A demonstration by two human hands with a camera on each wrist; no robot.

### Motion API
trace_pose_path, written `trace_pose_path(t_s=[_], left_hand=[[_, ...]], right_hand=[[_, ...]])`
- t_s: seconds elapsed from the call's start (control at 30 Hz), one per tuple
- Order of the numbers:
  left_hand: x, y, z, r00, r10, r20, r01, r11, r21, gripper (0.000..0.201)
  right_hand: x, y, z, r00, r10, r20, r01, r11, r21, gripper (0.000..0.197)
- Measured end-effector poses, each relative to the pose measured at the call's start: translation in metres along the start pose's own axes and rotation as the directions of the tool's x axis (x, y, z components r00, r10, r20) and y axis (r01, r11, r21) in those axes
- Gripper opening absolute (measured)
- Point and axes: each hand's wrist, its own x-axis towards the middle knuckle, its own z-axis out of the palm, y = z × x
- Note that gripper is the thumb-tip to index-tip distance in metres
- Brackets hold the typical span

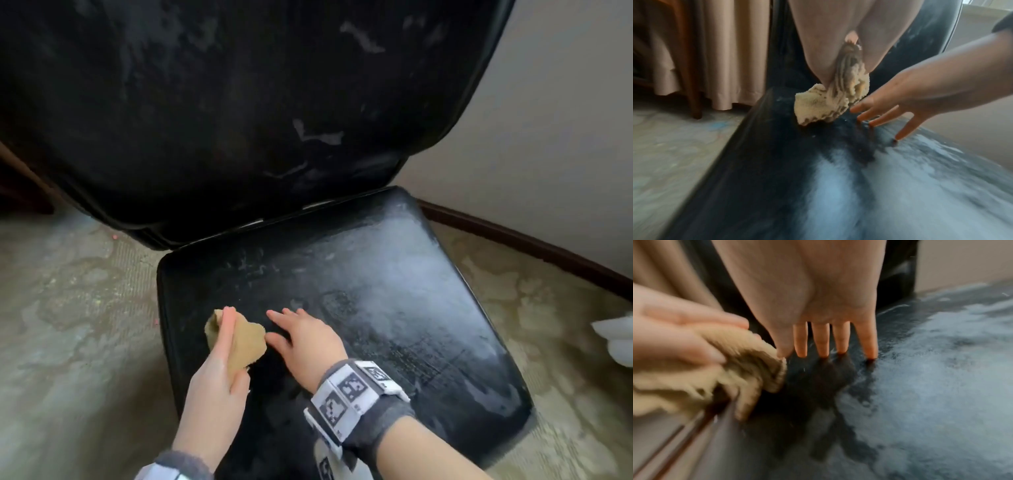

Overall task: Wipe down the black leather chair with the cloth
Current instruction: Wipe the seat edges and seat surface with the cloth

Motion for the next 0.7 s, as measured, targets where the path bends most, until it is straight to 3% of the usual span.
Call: trace_pose_path(t_s=[0.07,0.17,0.27,0.33,0.43,0.5,0.53,0.6,0.63,0.7], left_hand=[[0.007,0.018,0.007,0.999,-0.015,0.051,0.018,0.998,-0.062,0.090],[0.009,0.032,0.025,0.994,0.037,0.105,-0.032,0.998,-0.053,0.094],[0.009,0.039,0.044,0.983,0.077,0.166,-0.072,0.997,-0.035,0.097],[0.010,0.044,0.057,0.965,0.120,0.234,-0.120,0.993,-0.016,0.102],[0.017,0.047,0.071,0.930,0.151,0.334,-0.157,0.988,-0.007,0.107],[0.026,0.044,0.077,0.924,0.122,0.362,-0.205,0.959,0.198,0.116],[0.029,0.040,0.081,0.925,0.056,0.375,-0.207,0.904,0.375,0.121],[0.035,0.032,0.089,0.914,-0.148,0.378,-0.184,0.681,0.709,0.129],[0.036,0.029,0.092,0.904,-0.212,0.371,-0.189,0.582,0.791,0.132],[0.036,0.026,0.097,0.893,-0.269,0.360,-0.199,0.480,0.854,0.133]], right_hand=[[-0.006,0.005,-0.011,0.998,0.021,-0.056,-0.002,0.952,0.307,0.044],[-0.021,0.015,-0.015,0.999,0.041,-0.014,-0.028,0.862,0.507,0.042],[-0.034,0.033,-0.020,0.993,0.072,0.092,-0.116,0.620,0.776,0.040],[-0.039,0.049,-0.026,0.994,0.106,0.024,-0.075,0.517,0.853,0.034],[-0.042,0.080,-0.037,0.961,0.207,-0.185,0.016,0.625,0.781,0.035],[-0.045,0.098,-0.051,0.917,0.262,-0.302,0.024,0.718,0.696,0.038],[-0.047,0.104,-0.059,0.889,0.286,-0.358,0.010,0.769,0.639,0.040],[-0.050,0.122,-0.068,0.839,0.242,-0.488,0.009,0.890,0.456,0.045],[-0.052,0.131,-0.068,0.839,0.171,-0.517,0.025,0.936,0.350,0.046],[-0.057,0.145,-0.064,0.906,0.034,-0.422,0.006,0.996,0.093,0.045]])
